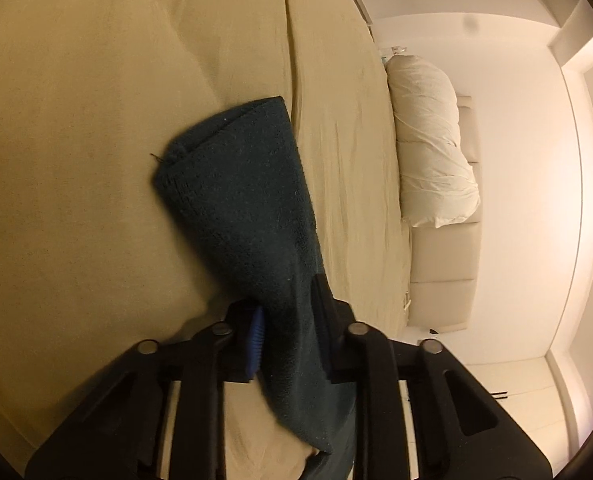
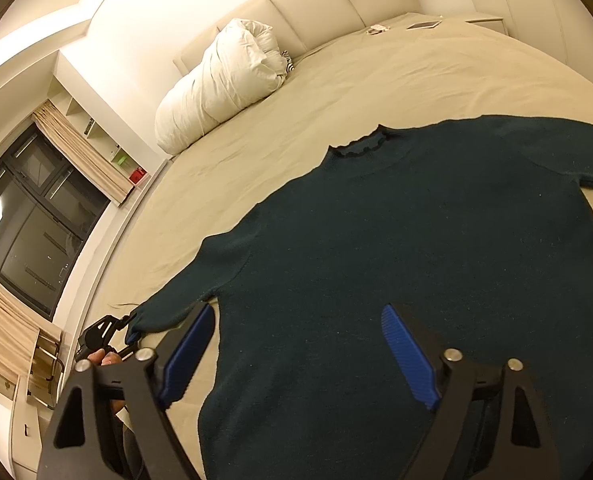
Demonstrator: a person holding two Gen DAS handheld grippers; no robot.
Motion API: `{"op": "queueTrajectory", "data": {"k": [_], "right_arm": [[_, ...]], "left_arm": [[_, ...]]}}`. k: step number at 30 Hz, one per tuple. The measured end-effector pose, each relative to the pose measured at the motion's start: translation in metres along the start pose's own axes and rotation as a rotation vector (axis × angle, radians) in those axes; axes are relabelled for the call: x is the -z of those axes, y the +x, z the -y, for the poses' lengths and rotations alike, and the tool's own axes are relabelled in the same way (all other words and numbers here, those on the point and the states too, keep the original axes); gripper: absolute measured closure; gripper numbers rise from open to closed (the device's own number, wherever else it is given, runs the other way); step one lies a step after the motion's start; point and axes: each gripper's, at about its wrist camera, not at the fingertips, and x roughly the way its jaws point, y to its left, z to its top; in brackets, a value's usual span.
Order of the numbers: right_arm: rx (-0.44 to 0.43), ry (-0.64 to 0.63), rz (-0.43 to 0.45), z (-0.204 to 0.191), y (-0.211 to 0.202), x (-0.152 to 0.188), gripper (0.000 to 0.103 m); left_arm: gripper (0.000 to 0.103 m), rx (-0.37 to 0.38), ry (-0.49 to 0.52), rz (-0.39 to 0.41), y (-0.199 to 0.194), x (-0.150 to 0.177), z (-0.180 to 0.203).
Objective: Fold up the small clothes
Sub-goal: 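Grasp the sweater sleeve with the left gripper and fold it across the body, then lay the sleeve on the sweater body and open the left gripper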
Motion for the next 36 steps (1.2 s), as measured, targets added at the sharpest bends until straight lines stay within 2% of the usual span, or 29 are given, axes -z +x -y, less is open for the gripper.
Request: {"op": "queueTrajectory", "data": {"k": [3, 5, 8, 10, 11, 14, 15, 17, 18, 20, 22, 24, 27, 28, 30, 32, 34, 35, 36], "right_arm": [[0.002, 0.006, -0.004, 0.009, 0.002, 0.0, 0.024], [0.004, 0.021, -0.003, 0.018, 0.002, 0.0, 0.026], [0.011, 0.051, 0.012, 0.036, -0.002, -0.003, 0.027], [0.016, 0.066, 0.024, 0.046, -0.006, -0.006, 0.027], [0.018, 0.079, 0.032, 0.054, -0.008, -0.008, 0.027], [0.024, 0.118, 0.057, 0.077, -0.017, -0.015, 0.027], [0.026, 0.128, 0.064, 0.083, -0.019, -0.017, 0.027], [0.037, 0.151, 0.082, 0.1, -0.025, -0.025, 0.027], [0.04, 0.16, 0.087, 0.107, -0.026, -0.029, 0.027], [0.039, 0.183, 0.074, 0.125, -0.024, -0.039, 0.027], [0.024, 0.192, 0.036, 0.138, -0.015, -0.052, 0.027], [0.012, 0.192, 0.0, 0.146, -0.005, -0.06, 0.024], [-0.031, 0.207, -0.065, 0.152, 0.025, -0.076, 0.015], [-0.05, 0.209, -0.091, 0.15, 0.036, -0.079, 0.014], [-0.064, 0.225, -0.137, 0.147, 0.057, -0.083, 0.014], [-0.133, 0.256, -0.182, 0.142, 0.081, -0.085, 0.014], [-0.165, 0.276, -0.234, 0.138, 0.105, -0.089, 0.014], [-0.168, 0.296, -0.265, 0.136, 0.119, -0.089, 0.015], [-0.173, 0.319, -0.299, 0.134, 0.132, -0.09, 0.016]], "left_arm": [[0.095, -0.018, 0.061, 0.021, -0.002, 0.005, 0.019], [0.095, -0.028, 0.157, 0.036, -0.002, 0.014, 0.047], [0.096, -0.008, 0.345, 0.025, 0.002, 0.046, 0.102], [0.096, 0.009, 0.583, -0.012, 0.018, 0.099, 0.162], [0.096, 0.014, 0.66, -0.026, 0.023, 0.12, 0.178], [0.096, 0.045, 1.003, -0.118, 0.057, 0.237, 0.233], [0.096, 0.048, 1.078, -0.137, 0.065, 0.264, 0.239], [0.096, 0.02, 1.314, -0.211, 0.094, 0.35, 0.238], [0.096, -0.01, 1.416, -0.236, 0.108, 0.382, 0.229], [0.096, -0.077, 1.581, -0.246, 0.13, 0.427, 0.205], [0.096, -0.156, 1.719, -0.286, 0.15, 0.458, 0.173], [0.096, -0.211, 1.8, -0.292, 0.156, 0.47, 0.153], [0.096, -0.207, 1.879, -0.239, 0.148, 0.472, 0.149], [0.095, -0.197, 1.881, -0.236, 0.143, 0.478, 0.145], [0.095, -0.177, 1.842, -0.254, 0.138, 0.467, 0.147], [0.095, -0.173, 1.811, -0.274, 0.137, 0.455, 0.147], [0.095, -0.178, 1.8, -0.282, 0.132, 0.451, 0.141], [0.095, -0.18, 1.798, -0.285, 0.122, 0.468, 0.135], [0.095, -0.181, 1.793, -0.292, 0.128, 0.47, 0.137]]}}
